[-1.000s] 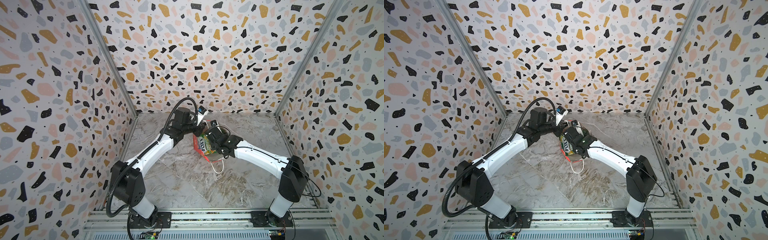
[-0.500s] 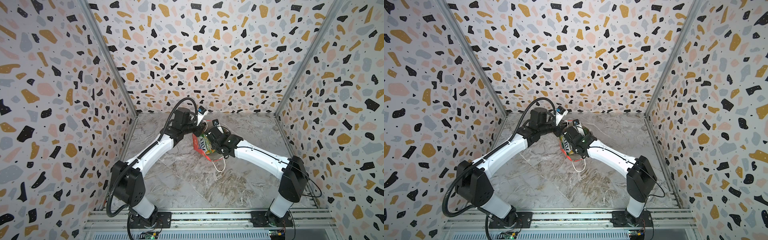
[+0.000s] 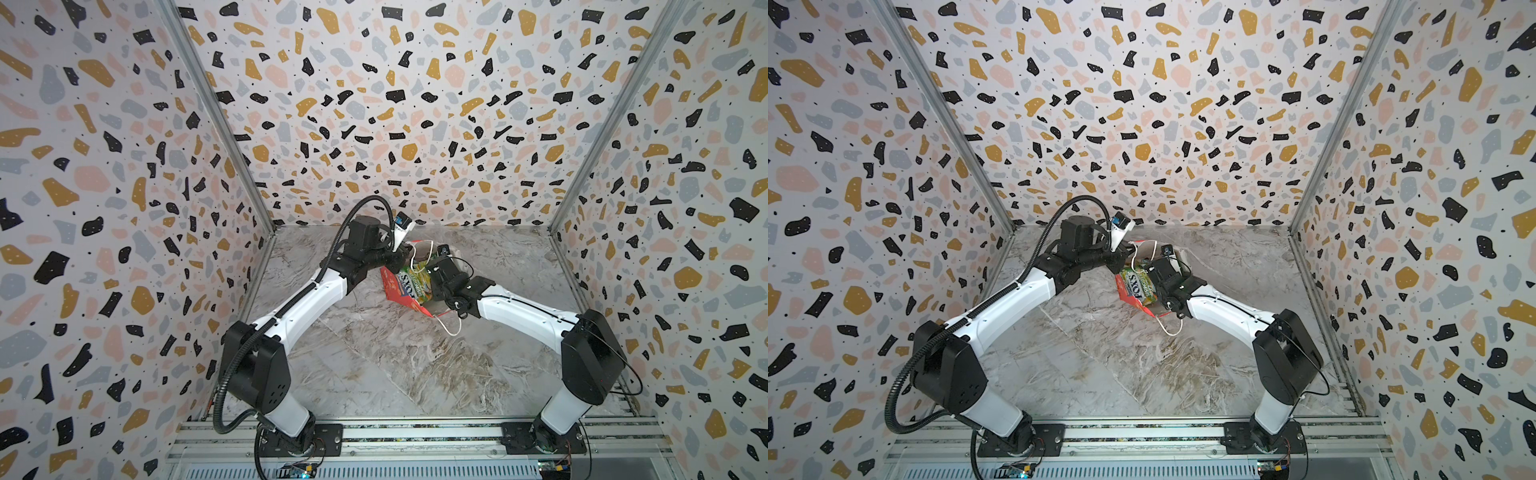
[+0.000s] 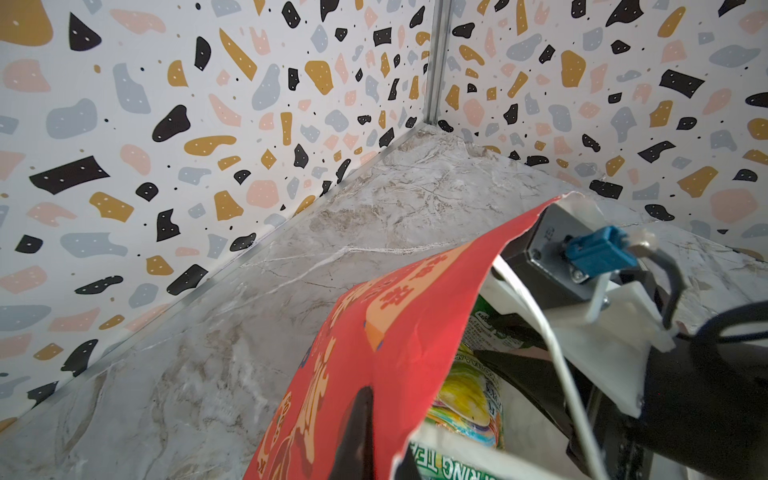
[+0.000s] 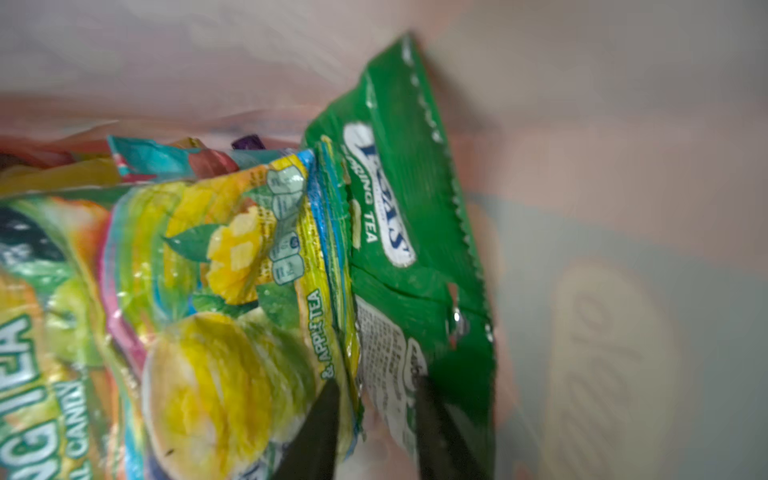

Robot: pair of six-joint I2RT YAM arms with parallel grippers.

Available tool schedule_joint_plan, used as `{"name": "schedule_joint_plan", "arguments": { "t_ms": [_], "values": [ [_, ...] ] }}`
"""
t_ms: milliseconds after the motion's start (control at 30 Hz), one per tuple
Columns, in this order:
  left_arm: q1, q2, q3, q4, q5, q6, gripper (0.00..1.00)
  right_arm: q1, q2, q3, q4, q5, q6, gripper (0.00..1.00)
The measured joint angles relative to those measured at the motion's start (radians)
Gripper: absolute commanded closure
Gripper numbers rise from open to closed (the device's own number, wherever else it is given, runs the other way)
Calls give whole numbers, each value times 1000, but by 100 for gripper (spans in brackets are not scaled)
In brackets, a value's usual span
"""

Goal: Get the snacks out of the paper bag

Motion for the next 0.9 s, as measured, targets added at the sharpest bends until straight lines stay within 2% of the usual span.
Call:
{"name": "schedule_joint_plan", "arguments": {
  "t_ms": [33, 133, 333, 667, 900],
  "values": [
    [0, 0, 0, 0, -1, 0, 100, -2, -2, -3, 11, -4, -9, 87],
    [0, 0, 0, 0, -4, 0, 100, -6, -3, -10, 52, -12, -20, 88],
    [0, 0, 0, 0, -6, 0, 100, -16, -3, -12, 88, -18, -54, 100],
    [0, 0, 0, 0, -9, 0, 100, -20, -15, -11, 92, -53, -100, 100],
    [1, 0, 0, 0, -9, 0, 100, -21, -118, -11, 84, -114, -130, 100]
  ]
}}
